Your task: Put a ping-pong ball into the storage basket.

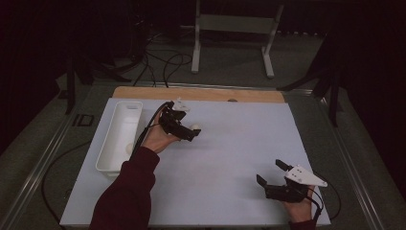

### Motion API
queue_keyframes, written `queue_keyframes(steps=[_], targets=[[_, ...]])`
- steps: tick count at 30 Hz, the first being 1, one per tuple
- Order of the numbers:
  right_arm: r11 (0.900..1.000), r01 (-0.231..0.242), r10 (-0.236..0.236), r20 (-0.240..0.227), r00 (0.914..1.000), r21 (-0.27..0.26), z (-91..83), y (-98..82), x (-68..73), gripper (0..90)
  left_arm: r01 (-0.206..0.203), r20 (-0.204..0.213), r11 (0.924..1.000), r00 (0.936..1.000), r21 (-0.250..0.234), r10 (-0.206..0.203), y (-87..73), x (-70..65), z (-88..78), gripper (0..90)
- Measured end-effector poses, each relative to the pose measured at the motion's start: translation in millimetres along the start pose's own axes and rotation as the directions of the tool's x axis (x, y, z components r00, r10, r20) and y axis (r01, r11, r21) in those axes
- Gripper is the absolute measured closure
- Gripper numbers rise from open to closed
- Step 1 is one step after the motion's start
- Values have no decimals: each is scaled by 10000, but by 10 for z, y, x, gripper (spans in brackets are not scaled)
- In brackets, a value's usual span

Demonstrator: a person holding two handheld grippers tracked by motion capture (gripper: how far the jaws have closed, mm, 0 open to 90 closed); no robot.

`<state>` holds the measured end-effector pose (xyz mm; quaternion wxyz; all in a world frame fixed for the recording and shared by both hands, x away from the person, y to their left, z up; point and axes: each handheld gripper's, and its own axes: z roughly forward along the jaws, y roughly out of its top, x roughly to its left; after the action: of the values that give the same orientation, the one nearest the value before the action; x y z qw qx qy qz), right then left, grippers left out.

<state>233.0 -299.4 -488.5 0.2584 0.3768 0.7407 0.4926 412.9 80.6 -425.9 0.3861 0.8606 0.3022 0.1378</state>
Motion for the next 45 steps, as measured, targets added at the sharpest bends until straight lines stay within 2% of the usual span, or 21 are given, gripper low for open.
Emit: queue_keyframes(steps=[25,45], targets=[[10000,13,-13,35,10000,-36,-8,3,-4,81,91,364,9997,9993,237,-100,-30,42,138,1],[10000,22,-21,45,10000,-47,-12,7,0,80,200,502,9995,9985,251,-213,-46,55,256,0]])
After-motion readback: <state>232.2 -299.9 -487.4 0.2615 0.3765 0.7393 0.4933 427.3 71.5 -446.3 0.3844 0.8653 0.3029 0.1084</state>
